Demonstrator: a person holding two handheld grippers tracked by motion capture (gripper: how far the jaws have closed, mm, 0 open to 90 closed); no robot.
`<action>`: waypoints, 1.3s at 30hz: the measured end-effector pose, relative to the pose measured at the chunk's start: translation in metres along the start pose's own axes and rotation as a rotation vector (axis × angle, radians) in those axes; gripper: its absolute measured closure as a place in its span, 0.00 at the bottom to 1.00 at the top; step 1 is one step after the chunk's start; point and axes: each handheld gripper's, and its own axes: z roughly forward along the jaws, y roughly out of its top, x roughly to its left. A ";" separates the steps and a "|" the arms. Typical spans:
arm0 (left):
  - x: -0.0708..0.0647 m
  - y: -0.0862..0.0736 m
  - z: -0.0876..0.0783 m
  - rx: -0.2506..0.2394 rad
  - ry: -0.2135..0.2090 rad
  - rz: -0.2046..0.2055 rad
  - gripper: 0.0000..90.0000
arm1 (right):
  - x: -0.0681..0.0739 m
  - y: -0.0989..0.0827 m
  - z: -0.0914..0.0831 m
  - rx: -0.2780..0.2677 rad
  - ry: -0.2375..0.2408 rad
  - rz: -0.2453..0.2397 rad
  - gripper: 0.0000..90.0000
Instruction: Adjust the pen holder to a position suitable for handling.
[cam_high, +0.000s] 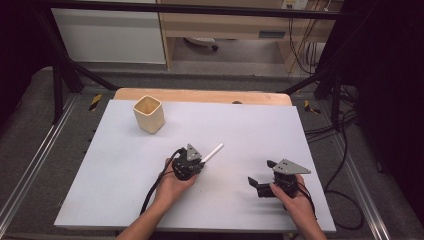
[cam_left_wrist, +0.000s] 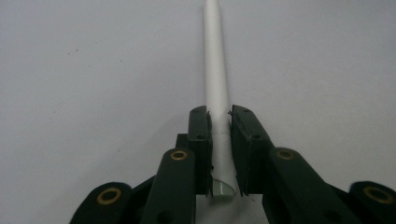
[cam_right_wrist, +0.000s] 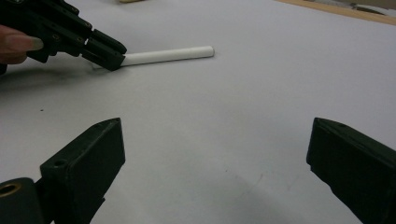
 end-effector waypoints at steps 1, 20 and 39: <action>0.000 0.000 0.000 -0.001 -0.001 0.002 0.87 | 0.000 0.000 0.000 0.000 0.001 -0.001 0.05; 0.007 0.002 -0.028 -0.077 -0.031 -0.055 0.88 | 0.002 0.001 -0.001 -0.008 -0.005 -0.013 0.05; 0.001 -0.006 -0.066 -0.138 -0.109 -0.072 0.88 | 0.011 0.003 0.000 0.005 -0.014 -0.064 0.04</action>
